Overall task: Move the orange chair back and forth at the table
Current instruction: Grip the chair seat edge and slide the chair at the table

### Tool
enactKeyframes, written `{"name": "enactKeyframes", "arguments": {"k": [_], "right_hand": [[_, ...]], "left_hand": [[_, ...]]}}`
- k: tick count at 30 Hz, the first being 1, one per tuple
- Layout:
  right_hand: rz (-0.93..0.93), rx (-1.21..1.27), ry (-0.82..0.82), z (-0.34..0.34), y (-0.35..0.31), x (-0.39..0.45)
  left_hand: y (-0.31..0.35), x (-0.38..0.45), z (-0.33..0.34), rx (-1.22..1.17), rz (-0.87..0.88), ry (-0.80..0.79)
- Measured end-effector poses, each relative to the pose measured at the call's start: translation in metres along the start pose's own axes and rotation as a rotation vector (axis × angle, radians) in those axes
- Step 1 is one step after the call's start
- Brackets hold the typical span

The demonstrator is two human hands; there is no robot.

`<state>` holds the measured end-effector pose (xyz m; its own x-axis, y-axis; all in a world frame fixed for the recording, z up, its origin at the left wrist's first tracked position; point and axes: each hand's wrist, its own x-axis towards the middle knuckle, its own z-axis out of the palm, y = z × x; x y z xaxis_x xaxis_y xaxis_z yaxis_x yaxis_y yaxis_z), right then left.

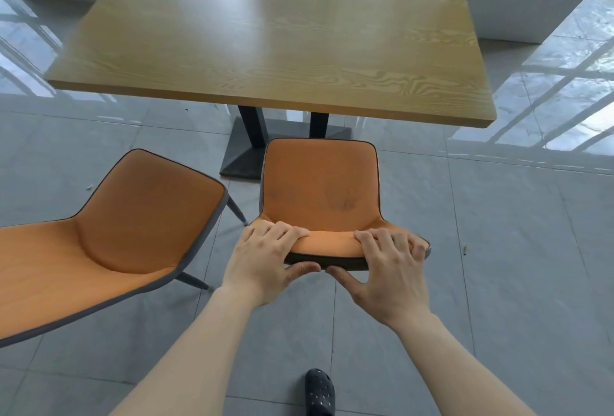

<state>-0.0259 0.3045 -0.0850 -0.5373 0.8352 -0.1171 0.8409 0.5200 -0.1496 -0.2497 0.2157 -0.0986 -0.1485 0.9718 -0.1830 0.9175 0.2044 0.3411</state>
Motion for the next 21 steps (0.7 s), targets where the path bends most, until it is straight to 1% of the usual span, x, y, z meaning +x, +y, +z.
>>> {"name": "enactKeyframes", "arguments": {"k": [3,7,11,13,16,21], "right_hand": [[0.003,-0.019,-0.015,-0.005,-0.005,-0.003],[0.029,-0.03,-0.085,-0.014,-0.009,-0.009],[0.018,-0.026,-0.083,-0.025,-0.042,-0.016],[0.019,-0.005,-0.08,-0.03,-0.076,-0.019],[0.008,0.03,-0.073,-0.027,-0.144,-0.022],[0.025,0.068,-0.061,-0.003,-0.297,-0.029]], "left_hand": [[0.002,-0.005,-0.005,-0.022,-0.024,-0.025],[0.01,-0.016,-0.017,-0.058,-0.038,-0.016],[-0.017,-0.042,-0.032,-0.064,-0.017,0.033],[-0.046,-0.059,-0.044,-0.05,-0.026,0.045],[-0.104,-0.09,-0.072,-0.032,-0.027,0.098],[-0.236,-0.162,-0.119,0.002,-0.024,0.121]]}}
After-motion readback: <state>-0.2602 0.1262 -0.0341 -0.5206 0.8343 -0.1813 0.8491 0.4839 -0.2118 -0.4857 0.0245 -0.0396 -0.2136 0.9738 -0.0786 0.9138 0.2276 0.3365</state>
